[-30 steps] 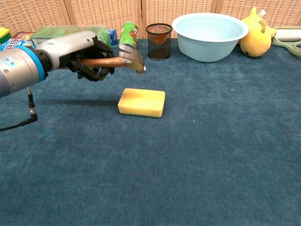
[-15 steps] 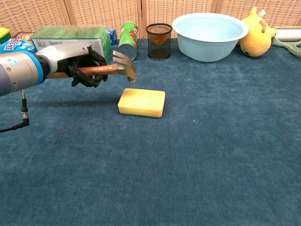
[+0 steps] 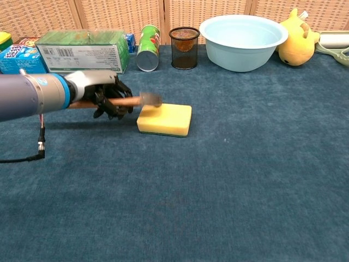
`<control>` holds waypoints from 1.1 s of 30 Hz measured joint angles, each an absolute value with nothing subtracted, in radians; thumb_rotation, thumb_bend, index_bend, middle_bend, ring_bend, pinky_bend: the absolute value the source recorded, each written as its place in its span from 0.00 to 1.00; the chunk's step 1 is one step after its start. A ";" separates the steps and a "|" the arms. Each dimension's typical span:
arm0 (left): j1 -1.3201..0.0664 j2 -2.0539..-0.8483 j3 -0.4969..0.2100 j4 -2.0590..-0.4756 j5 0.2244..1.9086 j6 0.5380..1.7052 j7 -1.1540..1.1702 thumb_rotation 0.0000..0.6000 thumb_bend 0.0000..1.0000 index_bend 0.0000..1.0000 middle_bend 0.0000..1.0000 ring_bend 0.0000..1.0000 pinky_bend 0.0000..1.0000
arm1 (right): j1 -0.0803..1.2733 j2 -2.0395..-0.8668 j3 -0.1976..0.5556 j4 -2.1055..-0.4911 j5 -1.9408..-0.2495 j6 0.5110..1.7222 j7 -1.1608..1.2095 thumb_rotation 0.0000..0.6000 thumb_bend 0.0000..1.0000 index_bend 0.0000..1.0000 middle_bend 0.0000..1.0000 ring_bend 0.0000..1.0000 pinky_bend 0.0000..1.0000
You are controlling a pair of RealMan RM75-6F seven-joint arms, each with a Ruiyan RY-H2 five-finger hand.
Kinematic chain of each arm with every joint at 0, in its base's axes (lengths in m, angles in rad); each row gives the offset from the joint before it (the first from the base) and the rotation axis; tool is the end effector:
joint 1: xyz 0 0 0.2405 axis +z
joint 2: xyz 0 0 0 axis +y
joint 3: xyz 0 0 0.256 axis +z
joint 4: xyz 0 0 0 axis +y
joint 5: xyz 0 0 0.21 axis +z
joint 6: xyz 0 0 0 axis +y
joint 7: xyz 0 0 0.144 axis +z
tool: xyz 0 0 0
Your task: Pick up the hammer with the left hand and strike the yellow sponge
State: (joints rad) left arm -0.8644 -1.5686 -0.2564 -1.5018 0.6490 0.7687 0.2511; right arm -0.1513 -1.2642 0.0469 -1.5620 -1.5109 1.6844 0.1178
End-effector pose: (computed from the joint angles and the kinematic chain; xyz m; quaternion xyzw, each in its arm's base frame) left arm -0.1284 0.3607 -0.0406 -0.6573 -0.5851 -0.3359 0.3358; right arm -0.3295 -0.1032 0.1429 0.4645 -0.4462 0.4361 0.6285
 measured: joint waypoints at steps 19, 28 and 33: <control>-0.672 -1.337 -0.187 -1.709 0.987 0.915 0.071 1.00 0.58 0.56 0.62 0.60 0.72 | -0.140 -1.272 0.041 -1.580 -1.539 1.674 0.086 1.00 0.37 0.48 0.48 0.43 0.33; -0.661 -1.438 -0.155 -1.531 1.068 0.946 0.058 1.00 0.56 0.56 0.62 0.60 0.62 | -0.149 -1.272 0.036 -1.589 -1.546 1.688 0.075 1.00 0.37 0.48 0.48 0.43 0.33; -0.672 -1.511 -0.132 -1.413 1.133 0.933 0.049 1.00 0.42 0.56 0.59 0.48 0.46 | -0.155 -1.272 0.034 -1.587 -1.547 1.695 0.076 1.00 0.37 0.48 0.48 0.43 0.33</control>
State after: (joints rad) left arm -0.6715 -1.5106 -0.1316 -1.4128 1.1335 0.9334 0.0486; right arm -0.1545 -1.2716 0.0344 -1.5869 -1.5467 1.6948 0.0764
